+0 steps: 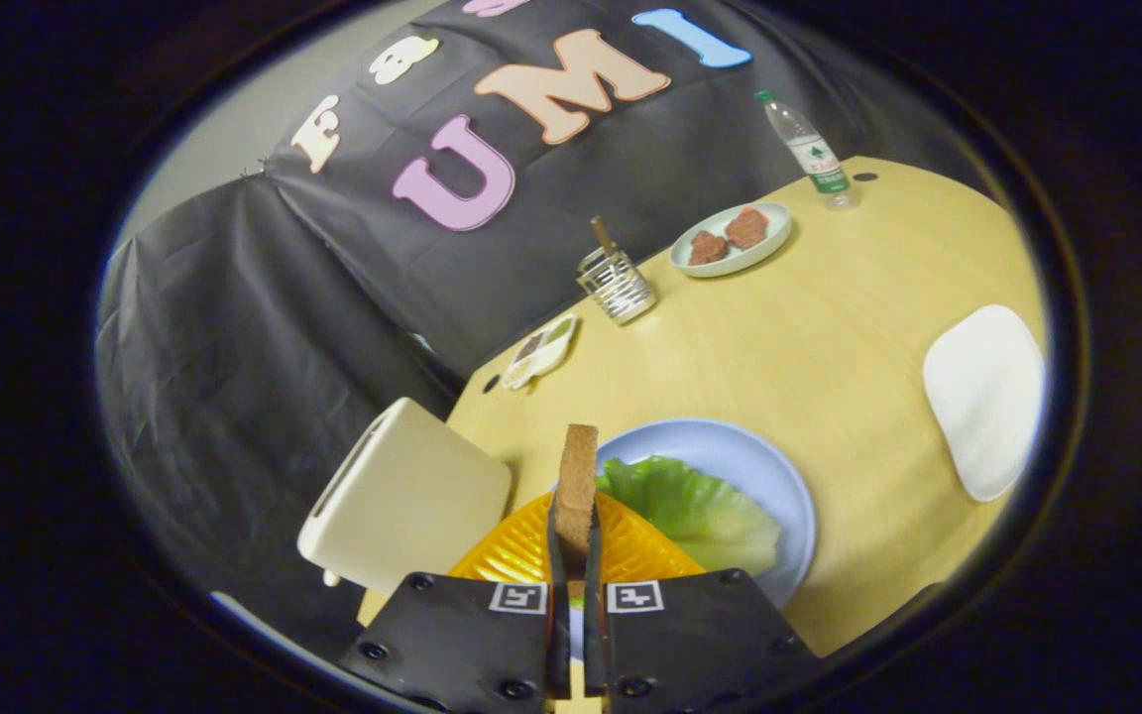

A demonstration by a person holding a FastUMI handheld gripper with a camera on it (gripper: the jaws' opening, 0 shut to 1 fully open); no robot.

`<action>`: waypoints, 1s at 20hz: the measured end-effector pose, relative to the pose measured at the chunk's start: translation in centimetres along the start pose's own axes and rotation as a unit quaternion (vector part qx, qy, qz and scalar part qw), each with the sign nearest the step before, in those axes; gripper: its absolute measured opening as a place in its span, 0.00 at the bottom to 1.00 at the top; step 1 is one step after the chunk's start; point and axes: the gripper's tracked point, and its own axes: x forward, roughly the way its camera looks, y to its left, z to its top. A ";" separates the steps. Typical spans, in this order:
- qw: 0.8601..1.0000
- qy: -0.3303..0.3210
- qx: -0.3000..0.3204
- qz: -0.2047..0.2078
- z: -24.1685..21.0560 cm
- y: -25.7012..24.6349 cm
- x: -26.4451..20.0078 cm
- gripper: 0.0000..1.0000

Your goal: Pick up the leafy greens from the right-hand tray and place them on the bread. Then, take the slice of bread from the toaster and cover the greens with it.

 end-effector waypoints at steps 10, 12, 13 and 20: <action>0.986 -0.026 -0.142 -0.082 0.9 -1.1 -2.2 0.36; 0.979 -0.043 -0.173 -0.101 1.9 -1.4 -3.2 0.59; 0.975 -0.057 -0.185 -0.107 2.6 -1.4 -3.8 0.73; 0.939 -0.165 -0.281 -0.107 7.9 1.2 -9.2 1.00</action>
